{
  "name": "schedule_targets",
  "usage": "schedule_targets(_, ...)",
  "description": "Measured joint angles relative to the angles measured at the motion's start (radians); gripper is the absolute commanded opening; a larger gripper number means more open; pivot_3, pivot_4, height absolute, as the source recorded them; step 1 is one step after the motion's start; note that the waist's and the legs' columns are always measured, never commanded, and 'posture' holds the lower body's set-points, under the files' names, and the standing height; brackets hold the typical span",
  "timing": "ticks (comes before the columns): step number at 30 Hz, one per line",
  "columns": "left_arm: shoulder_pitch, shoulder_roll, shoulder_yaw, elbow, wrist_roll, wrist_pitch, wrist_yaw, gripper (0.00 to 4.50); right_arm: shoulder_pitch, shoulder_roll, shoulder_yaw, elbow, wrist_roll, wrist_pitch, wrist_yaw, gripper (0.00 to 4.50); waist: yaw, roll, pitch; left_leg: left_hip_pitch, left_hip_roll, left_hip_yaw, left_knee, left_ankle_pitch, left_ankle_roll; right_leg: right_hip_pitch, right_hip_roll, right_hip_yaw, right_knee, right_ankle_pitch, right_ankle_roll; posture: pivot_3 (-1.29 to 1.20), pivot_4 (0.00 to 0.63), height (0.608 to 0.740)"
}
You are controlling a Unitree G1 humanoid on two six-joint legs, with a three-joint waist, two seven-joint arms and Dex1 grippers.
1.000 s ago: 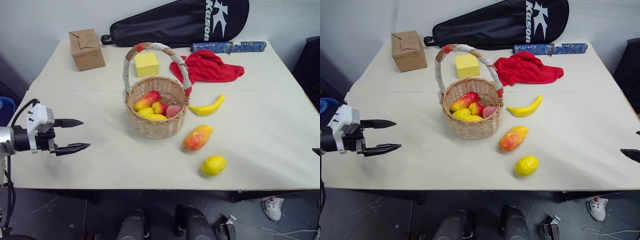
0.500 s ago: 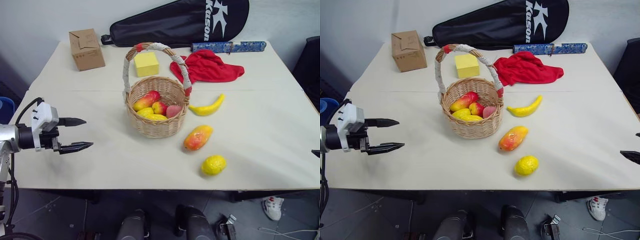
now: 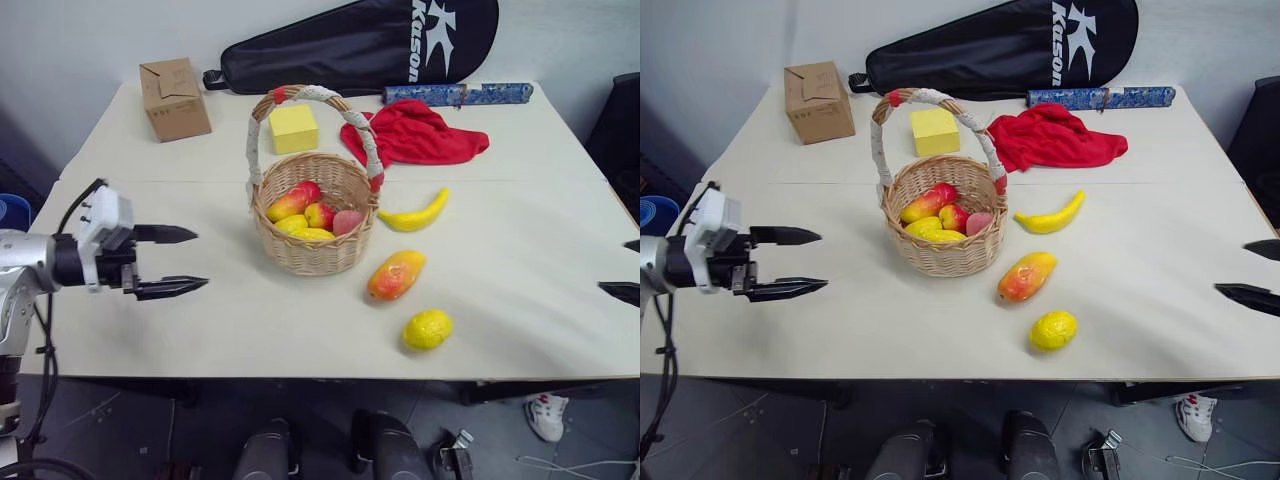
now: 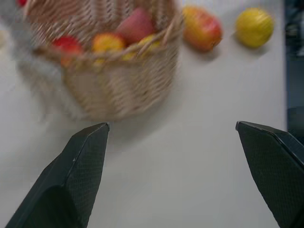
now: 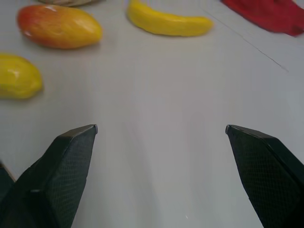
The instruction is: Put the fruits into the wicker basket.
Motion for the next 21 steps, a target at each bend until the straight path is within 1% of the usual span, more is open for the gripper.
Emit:
schedule_targets(2,-0.066,-0.029,-0.059,-0.083,-0.040,0.047,-0.017,4.50,-0.002,0.015,0.089,-0.162,0.018,-0.006,0.017,4.47,0.002,0.000,0.000,0.000,0.000,0.000,0.000,0.000,-0.001,0.000,0.001,0.000,0.000,0.000,0.000,0.00,0.150,0.740)
schedule_targets(3,-0.084,-0.038,-0.080,-0.106,-0.047,0.058,-0.018,4.50,-0.002,0.024,0.121,-0.205,0.022,-0.011,0.021,4.47,0.002,0.000,0.000,0.000,0.000,0.000,0.000,0.000,-0.001,0.000,0.001,0.000,0.000,0.000,0.000,0.00,0.150,0.740)
schedule_targets(5,-0.130,-0.056,-0.130,-0.148,-0.061,0.092,-0.026,4.50,-0.020,0.047,0.227,-0.284,0.012,-0.042,0.027,4.47,0.004,-0.001,0.001,-0.001,-0.001,0.000,0.001,0.001,0.000,0.000,0.001,0.000,-0.001,0.000,0.000,0.00,0.150,0.740)
schedule_targets(6,-0.141,-0.062,-0.139,-0.154,-0.066,0.099,-0.029,4.50,-0.029,0.057,0.252,-0.299,0.007,-0.052,0.028,4.47,0.004,-0.001,0.001,-0.001,-0.001,0.000,0.001,0.001,0.000,0.000,0.001,0.000,-0.001,0.000,0.000,0.00,0.150,0.740)
schedule_targets(7,-0.159,-0.064,-0.158,-0.161,-0.074,0.114,-0.038,4.50,-0.061,0.073,0.305,-0.308,-0.015,-0.075,0.027,4.47,0.003,-0.002,0.001,0.000,-0.001,0.001,0.001,0.001,0.000,0.000,0.001,0.000,-0.001,0.000,0.000,0.00,0.150,0.740)
schedule_targets(9,-0.202,-0.077,-0.193,-0.176,-0.082,0.135,-0.057,4.50,-0.138,0.123,0.417,-0.307,-0.067,-0.127,0.027,4.47,-0.001,-0.005,0.003,0.000,-0.001,0.001,0.002,0.001,0.000,0.000,0.002,0.001,0.000,0.000,0.001,0.00,0.150,0.740)
schedule_targets(10,-0.213,-0.084,-0.201,-0.179,-0.083,0.136,-0.060,4.50,-0.156,0.139,0.448,-0.307,-0.082,-0.143,0.027,4.47,-0.001,-0.006,0.004,0.000,-0.001,0.001,0.003,0.001,0.000,0.000,0.003,0.001,0.000,0.000,0.001,0.00,0.150,0.740)
schedule_targets(12,-0.232,-0.093,-0.218,-0.177,-0.083,0.136,-0.073,4.50,-0.217,0.191,0.551,-0.265,-0.148,-0.212,0.030,4.47,-0.002,-0.007,0.005,0.000,-0.001,0.001,0.003,0.002,0.000,0.000,0.003,0.001,0.001,0.000,0.001,0.00,0.150,0.740)
schedule_targets(14,-0.239,-0.096,-0.228,-0.173,-0.076,0.134,-0.080,4.50,-0.267,0.236,0.628,-0.194,-0.209,-0.269,0.037,4.47,-0.001,-0.008,0.005,0.000,-0.001,0.001,0.003,0.002,0.000,0.000,0.005,0.001,0.001,0.000,0.000,0.00,0.150,0.740)
schedule_targets(16,-0.244,-0.102,-0.234,-0.169,-0.071,0.133,-0.081,4.50,-0.306,0.277,0.678,-0.133,-0.252,-0.305,0.038,4.47,-0.001,-0.008,0.005,-0.001,-0.001,0.001,0.003,0.003,0.000,0.000,0.007,0.001,0.001,0.000,0.000,0.00,0.150,0.740)
schedule_targets(17,-0.248,-0.104,-0.236,-0.168,-0.068,0.133,-0.080,4.50,-0.323,0.296,0.699,-0.110,-0.269,-0.320,0.037,4.10,-0.001,-0.008,0.005,-0.001,-0.001,0.001,0.004,0.003,0.000,0.000,0.007,0.001,0.001,0.000,0.000,0.00,0.150,0.740)
schedule_targets(18,-0.255,-0.106,-0.238,-0.166,-0.064,0.133,-0.079,4.50,-0.333,0.310,0.717,-0.092,-0.285,-0.337,0.037,3.91,-0.001,-0.008,0.005,-0.001,-0.001,0.001,0.004,0.003,0.000,0.000,0.007,0.001,0.001,0.000,0.000,0.00,0.150,0.740)
schedule_targets(20,-0.262,-0.106,-0.238,-0.165,-0.059,0.133,-0.075,4.50,-0.348,0.329,0.745,-0.061,-0.308,-0.362,0.035,3.19,0.000,-0.008,0.005,-0.001,-0.001,0.001,0.005,0.003,0.000,0.000,0.007,0.001,0.002,0.000,0.000,0.00,0.150,0.740)
schedule_targets(21,-0.262,-0.106,-0.238,-0.165,-0.058,0.133,-0.073,4.50,-0.348,0.336,0.748,-0.052,-0.312,-0.375,0.035,2.95,0.001,-0.008,0.005,-0.002,-0.001,0.000,0.006,0.003,0.000,0.000,0.007,0.001,0.002,0.000,0.000,0.00,0.150,0.740)
